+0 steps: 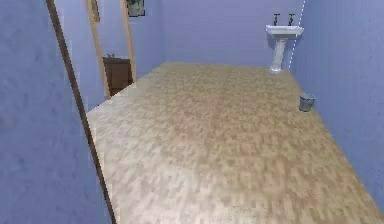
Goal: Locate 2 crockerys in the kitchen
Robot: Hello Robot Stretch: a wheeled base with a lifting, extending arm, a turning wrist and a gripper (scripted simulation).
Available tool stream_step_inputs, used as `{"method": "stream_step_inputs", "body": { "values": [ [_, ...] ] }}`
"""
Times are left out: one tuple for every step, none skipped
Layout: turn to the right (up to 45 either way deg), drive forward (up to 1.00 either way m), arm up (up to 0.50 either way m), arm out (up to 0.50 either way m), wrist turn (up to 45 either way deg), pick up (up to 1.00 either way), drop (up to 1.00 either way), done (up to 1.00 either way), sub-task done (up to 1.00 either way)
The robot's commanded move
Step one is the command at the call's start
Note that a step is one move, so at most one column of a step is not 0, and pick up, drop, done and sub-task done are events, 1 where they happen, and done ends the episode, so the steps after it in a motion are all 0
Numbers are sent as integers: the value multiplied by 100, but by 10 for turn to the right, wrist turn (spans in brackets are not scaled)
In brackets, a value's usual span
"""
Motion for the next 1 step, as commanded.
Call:
{"method": "stream_step_inputs", "body": {
  "values": [
    [0, 80, 0, 0, 0, 0, 0, 0, 0]
  ]
}}
